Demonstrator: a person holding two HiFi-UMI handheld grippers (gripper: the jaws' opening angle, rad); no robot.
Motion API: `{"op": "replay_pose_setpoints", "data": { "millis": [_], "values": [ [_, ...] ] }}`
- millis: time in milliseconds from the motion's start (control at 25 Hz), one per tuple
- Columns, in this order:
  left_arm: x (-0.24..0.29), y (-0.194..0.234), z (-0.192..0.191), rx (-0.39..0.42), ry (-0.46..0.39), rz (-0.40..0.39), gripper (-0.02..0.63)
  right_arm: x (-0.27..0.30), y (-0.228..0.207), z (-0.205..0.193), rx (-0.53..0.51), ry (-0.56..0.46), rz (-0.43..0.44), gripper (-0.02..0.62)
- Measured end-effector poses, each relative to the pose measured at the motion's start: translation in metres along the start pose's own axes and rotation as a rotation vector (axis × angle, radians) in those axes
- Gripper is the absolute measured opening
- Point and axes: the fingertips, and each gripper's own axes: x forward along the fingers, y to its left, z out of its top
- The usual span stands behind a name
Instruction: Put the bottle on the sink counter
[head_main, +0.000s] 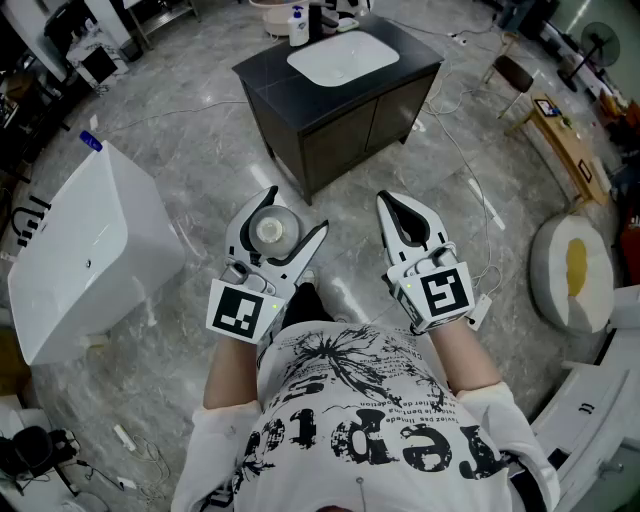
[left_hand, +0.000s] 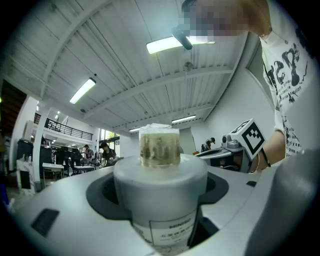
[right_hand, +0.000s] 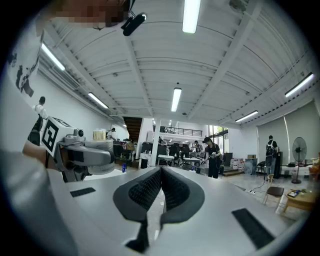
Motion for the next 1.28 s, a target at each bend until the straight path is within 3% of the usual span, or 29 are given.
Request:
{"op": "replay_pose_setpoints", "data": {
  "millis": [520, 800, 1040, 1280],
  "values": [
    [0.010, -0.009, -0.005, -0.002, 0.003, -0.011, 0.348, -0.006, -0.012, -0.007, 0.028, -0.001, -0.032, 0.014],
    [0.027, -0.006, -0.025, -0.031, 0.029, -0.011, 0.348, -0.004, -0.033, -0.030, 0.067, 0.026, -0.054, 0.014],
    [0.069, 0.026, -0.049, 0.003, 0.081, -0.063, 0.348, 0.040, -0.064, -0.041, 0.054, 0.037, -0.060, 0.014],
    [0.138, 0.097, -0.062, 0.000, 0.059, -0.090, 0.348, 0.125, -0.107, -0.039, 0.035, 0.032, -0.081, 0.014]
  ]
}}
